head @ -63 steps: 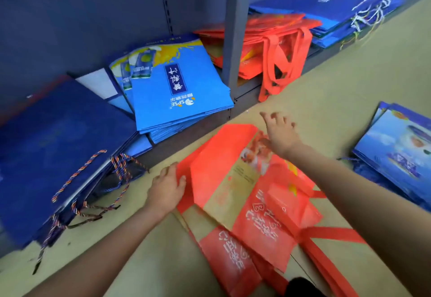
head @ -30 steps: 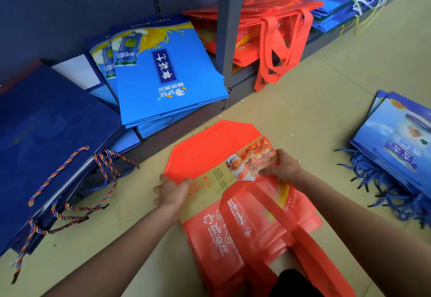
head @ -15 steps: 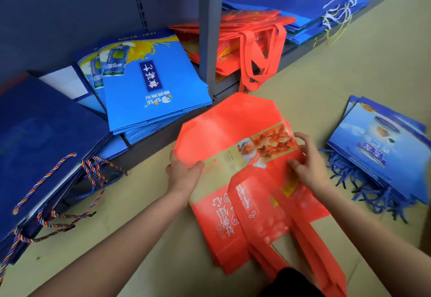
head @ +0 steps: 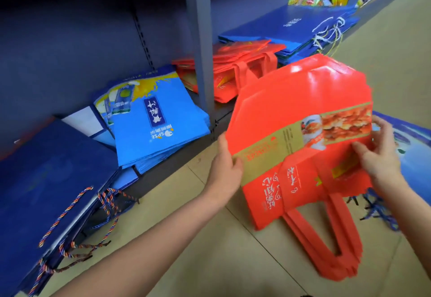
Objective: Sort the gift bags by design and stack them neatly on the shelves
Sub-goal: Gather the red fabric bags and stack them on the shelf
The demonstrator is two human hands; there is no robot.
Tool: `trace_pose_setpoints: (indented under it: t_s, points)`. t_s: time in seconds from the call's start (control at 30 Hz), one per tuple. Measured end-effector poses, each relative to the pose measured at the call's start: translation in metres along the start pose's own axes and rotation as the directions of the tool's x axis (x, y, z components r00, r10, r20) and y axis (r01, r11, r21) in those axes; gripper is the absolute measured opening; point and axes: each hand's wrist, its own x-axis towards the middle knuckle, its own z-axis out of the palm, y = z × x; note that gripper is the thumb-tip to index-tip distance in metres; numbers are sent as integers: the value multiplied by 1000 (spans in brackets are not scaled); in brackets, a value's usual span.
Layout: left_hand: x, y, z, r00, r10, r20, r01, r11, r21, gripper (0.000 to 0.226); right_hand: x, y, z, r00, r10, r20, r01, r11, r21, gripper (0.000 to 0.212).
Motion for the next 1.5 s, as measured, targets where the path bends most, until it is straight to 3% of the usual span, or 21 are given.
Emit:
trace_pose_setpoints:
  t_s: [0.1, 0.2, 0.3, 0.47, 0.63, 0.7, 0.8, 1.0, 1.1, 1.2, 1.4, 1.5]
  points:
    - [16, 18, -1, 994, 102, -38, -102, 995, 16, 56, -1, 11, -8, 999, 50, 9, -51, 994, 101, 73]
    - [36, 29, -18, 973, 178, -150, -188, 981, -54, 60, 3, 1, -4, 999, -24, 43, 15, 983, 183, 84]
    - [36, 24, -27, 967, 190, -171, -205, 975, -80, 72, 1, -18, 8, 989, -104, 105, 71, 958, 279, 90]
    - [23, -6, -33, 982, 98, -161, -75, 988, 138, 74, -12, -19, 20, 967, -166, 193, 135, 977, 164, 95]
    - [24, -4, -36, 976, 189, -104, -162, 960, 228, 76, -11, -33, 17, 909, -335, 247, 356, 934, -41, 81]
    - [25, -3, -31, 980, 178, -89, -154, 961, 231, 79, -10, -39, 17, 893, -345, 291, 378, 924, -65, 71]
    - [30, -2, -23, 984, 156, -85, -134, 965, 226, 79, -8, -36, 15, 904, -314, 289, 342, 938, -51, 66]
    - [39, -10, -20, 993, 75, -94, -55, 978, 200, 73, -23, -4, 24, 949, -125, 289, 124, 992, 22, 84]
    - [56, 5, -16, 982, 166, -94, -143, 965, 219, 67, -10, -14, 19, 984, -114, 135, 114, 993, 11, 82]
    - [82, 20, -6, 966, 211, -152, -180, 965, 191, 70, 12, -25, 5, 995, -82, 50, 76, 990, 115, 86]
    - [49, -42, 15, 1000, -11, 4, 10, 971, 238, 77, -58, 43, 23, 945, 217, 244, -238, 969, 60, 78]
    - [53, -38, 16, 998, -33, 51, 15, 946, 322, 75, -64, 68, 27, 957, 251, 148, -245, 968, -54, 75]
